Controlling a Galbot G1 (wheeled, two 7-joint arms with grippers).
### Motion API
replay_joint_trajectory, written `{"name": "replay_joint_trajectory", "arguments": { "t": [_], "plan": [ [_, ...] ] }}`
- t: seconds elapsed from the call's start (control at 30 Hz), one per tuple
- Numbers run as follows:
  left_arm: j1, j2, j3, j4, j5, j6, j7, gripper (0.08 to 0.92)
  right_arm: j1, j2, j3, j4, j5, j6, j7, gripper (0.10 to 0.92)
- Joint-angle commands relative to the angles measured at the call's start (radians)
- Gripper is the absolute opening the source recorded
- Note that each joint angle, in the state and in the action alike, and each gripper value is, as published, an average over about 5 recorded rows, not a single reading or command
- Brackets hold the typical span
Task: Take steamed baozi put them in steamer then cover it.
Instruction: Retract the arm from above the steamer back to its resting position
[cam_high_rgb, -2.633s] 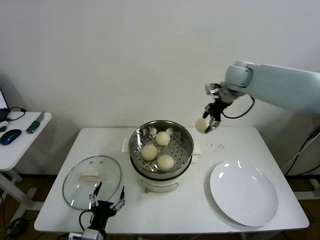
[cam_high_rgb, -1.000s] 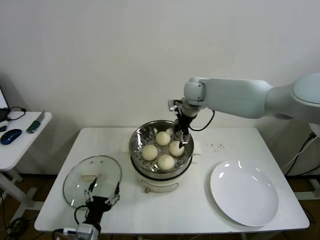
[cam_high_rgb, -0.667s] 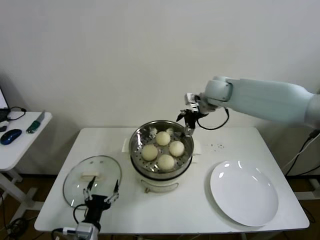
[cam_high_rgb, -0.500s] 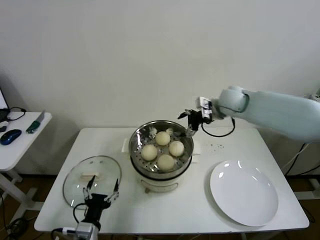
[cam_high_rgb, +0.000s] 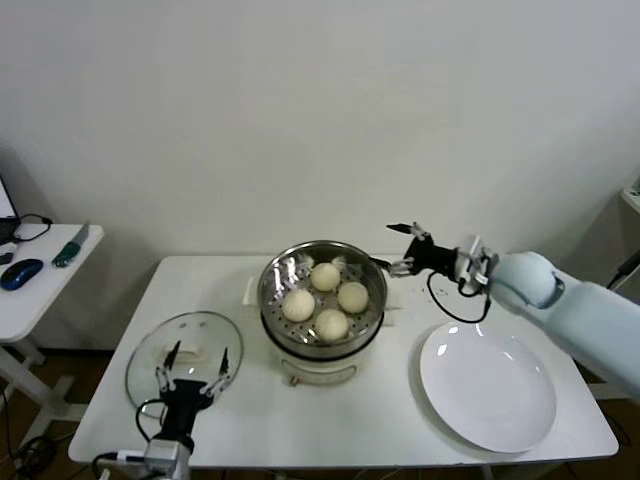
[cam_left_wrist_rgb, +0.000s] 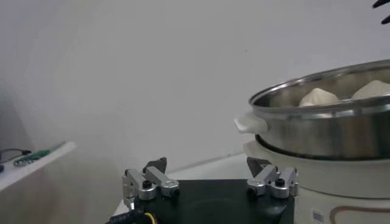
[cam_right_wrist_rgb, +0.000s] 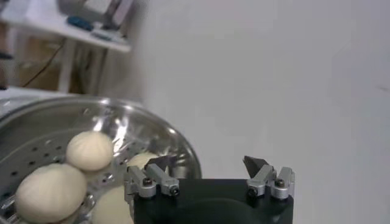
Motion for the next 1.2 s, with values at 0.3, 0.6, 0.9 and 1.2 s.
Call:
{"name": "replay_joint_trajectory", "arguments": {
  "t": [0.3,0.6,0.9,1.2],
  "plan": [
    [-0.046,0.051,-0.049,-0.01,0.578,0.106,0.049,0.823,-1.02,0.348,1.089,0.159,-0.168,-0.024,0.148,0.823],
    [-0.071,0.213,-0.053,0.071,1.199,0.165,0.149,0.823,-1.14,0.495,1.173,0.19,-0.23,-0.065,0.132,0.823],
    [-0.151,0.209,-0.021,0.246,1.342,0.203,0.156,0.823,-1.163,0.527,1.188,0.162,-0.291,-0.055,0.116,0.823],
    [-0.219,0.196,-0.014,0.384,1.334,0.184,0.108,0.823,-1.159,0.526,1.188,0.137,-0.31,-0.045,0.117,0.823]
  ]
}}
